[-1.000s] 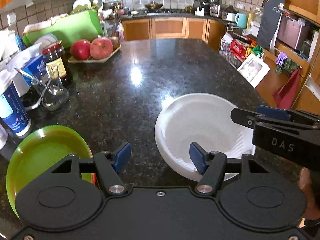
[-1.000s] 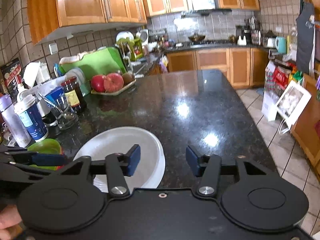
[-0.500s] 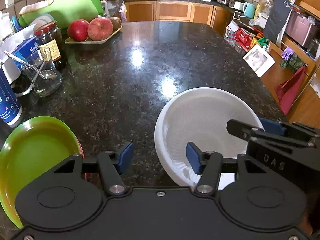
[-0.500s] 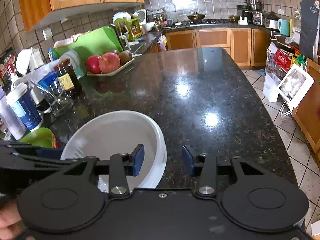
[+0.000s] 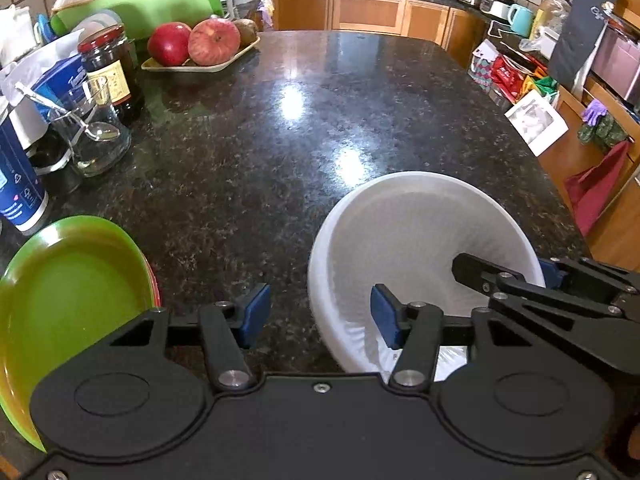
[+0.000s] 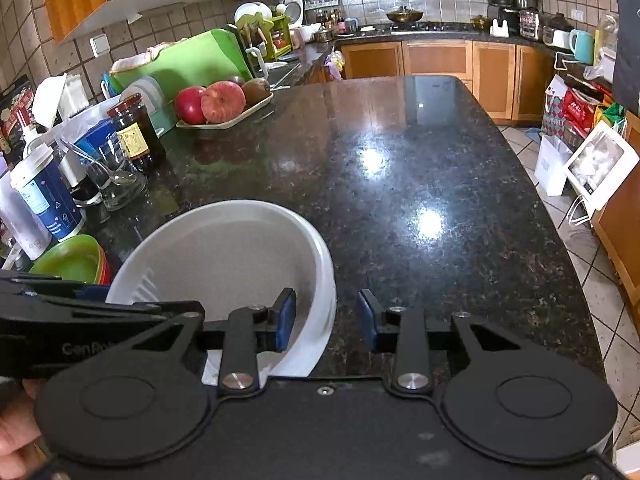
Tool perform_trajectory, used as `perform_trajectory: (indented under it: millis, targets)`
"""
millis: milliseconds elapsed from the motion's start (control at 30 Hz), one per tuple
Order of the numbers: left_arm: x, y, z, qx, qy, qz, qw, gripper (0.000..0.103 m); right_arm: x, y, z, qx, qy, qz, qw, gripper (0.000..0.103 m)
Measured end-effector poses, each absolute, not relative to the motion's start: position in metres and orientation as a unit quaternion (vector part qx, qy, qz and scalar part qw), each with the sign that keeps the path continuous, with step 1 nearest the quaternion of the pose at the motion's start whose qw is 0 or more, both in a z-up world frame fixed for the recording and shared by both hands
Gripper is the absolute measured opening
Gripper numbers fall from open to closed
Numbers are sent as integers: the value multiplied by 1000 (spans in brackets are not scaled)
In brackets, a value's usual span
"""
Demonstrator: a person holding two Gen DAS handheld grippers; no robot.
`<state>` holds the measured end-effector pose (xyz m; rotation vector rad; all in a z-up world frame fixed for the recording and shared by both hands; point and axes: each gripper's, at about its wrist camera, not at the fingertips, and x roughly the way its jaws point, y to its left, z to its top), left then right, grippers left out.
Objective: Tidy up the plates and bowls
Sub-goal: 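Lift the stacked white bowls with both tools and carry them over the green plate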
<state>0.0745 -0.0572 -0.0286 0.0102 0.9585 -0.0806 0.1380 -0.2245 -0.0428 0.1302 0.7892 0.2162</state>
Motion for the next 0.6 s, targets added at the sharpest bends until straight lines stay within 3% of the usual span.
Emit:
perform_trajectory:
  millis: [67, 300, 600]
  targets:
    - [74, -58, -30, 5, 463, -33, 886, 53, 137, -224, -43, 63, 383, 114, 914, 30]
    - [71, -60, -32, -5, 458, -16, 889, 51, 137, -222, -45, 62, 386, 137, 910, 21]
    - [64, -66, -32, -16, 458, -16, 889, 38, 127, -224, -40, 74, 380, 157, 909, 20]
